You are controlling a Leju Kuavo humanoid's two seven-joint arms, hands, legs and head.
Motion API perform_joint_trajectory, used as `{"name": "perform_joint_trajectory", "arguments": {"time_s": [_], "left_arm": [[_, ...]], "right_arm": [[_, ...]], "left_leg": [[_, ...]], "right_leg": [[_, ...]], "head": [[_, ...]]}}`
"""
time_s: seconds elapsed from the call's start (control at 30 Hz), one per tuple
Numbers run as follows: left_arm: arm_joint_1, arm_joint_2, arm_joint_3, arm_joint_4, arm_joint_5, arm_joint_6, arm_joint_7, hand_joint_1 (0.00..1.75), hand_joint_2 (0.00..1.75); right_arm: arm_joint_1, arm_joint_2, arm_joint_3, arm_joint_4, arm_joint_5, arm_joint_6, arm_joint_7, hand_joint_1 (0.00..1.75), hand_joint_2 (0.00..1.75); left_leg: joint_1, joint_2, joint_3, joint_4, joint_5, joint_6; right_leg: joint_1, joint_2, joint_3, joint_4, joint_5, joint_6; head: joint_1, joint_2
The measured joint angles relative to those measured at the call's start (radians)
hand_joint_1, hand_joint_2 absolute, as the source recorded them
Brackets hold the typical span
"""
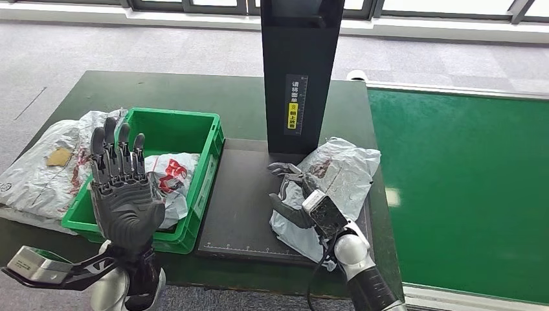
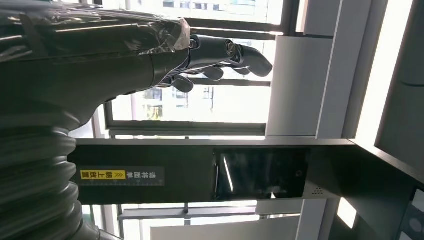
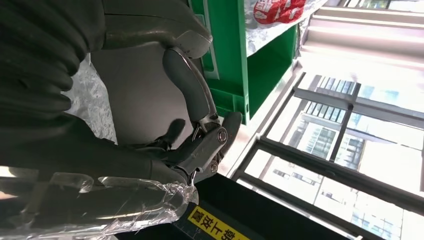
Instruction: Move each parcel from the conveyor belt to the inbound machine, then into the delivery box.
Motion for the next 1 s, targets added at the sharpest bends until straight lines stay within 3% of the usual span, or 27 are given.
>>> {"name": "perform_joint_trajectory", "arguments": {"time_s": [0.07,0.1,0.23,0.3,0.43,0.53,0.73,1.0], "left_arm": [[0.003,0.0,-0.001,-0.001,0.0,0.001,0.0,0.0,1.75],[0.004,0.0,-0.001,-0.001,0.0,0.001,0.0,0.0,1.75],[0.008,0.0,-0.001,-0.002,-0.005,0.008,-0.002,0.0,1.75],[0.01,0.001,-0.001,-0.003,-0.022,0.021,-0.003,0.0,1.75],[-0.013,0.004,-0.02,0.016,-0.113,0.082,0.018,0.0,1.75],[-0.067,0.006,-0.048,0.066,-0.198,0.145,0.051,0.0,1.75],[-0.228,0.008,-0.095,0.316,-0.414,0.266,0.171,0.0,1.75],[-0.422,-0.007,-0.183,0.752,-0.716,0.325,0.308,0.0,1.75]], "right_arm": [[0.002,0.0,0.0,0.0,-0.003,-0.002,0.0,0.0,0.0],[0.003,0.0,0.0,0.0,-0.003,-0.007,-0.001,0.0,0.0],[0.01,-0.001,-0.006,-0.014,0.018,-0.096,-0.024,0.0,1.75],[0.023,-0.002,-0.015,-0.049,0.082,-0.248,-0.042,0.0,1.75],[0.049,-0.013,-0.055,-0.197,0.296,-0.655,-0.026,0.0,1.75],[0.068,-0.018,-0.111,-0.305,0.421,-0.81,0.005,0.0,1.75],[0.101,0.02,-0.319,-0.457,0.529,-0.861,-0.031,0.0,1.75],[0.093,0.062,-0.55,-0.473,0.527,-0.861,-0.031,0.0,1.75]], "left_leg": [[0.0,0.0,0.0,0.0,0.0,0.0],[0.0,0.0,0.0,0.0,0.0,0.0],[0.0,0.0,0.0,0.0,0.0,0.0],[0.0,0.0,0.0,0.0,0.0,0.0],[0.0,-0.001,0.0,0.001,0.0,0.0],[-0.001,0.0,0.0,0.001,0.0,0.0],[-0.001,0.0,0.001,0.001,0.001,0.001],[-0.002,0.0,0.0,0.001,0.003,0.002]], "right_leg": [[0.0,0.0,0.0,0.0,0.0,0.0],[0.0,0.0,0.0,0.0,0.0,0.0],[0.0,0.0,0.0,0.0,0.0,0.0],[0.0,0.0,0.0,0.0,0.0,0.0],[0.0,0.0,0.0,0.0,0.0,0.0],[-0.001,0.0,0.0,0.0,0.0,0.001],[-0.002,-0.001,0.001,-0.001,0.002,0.002],[-0.002,0.0,0.001,0.0,0.004,0.003]], "head": [[0.0,0.0],[0.0,0.0],[0.0,0.0],[0.0,0.0],[0.0,0.0],[0.0,0.0],[0.0,0.0],[0.0,0.0]]}}
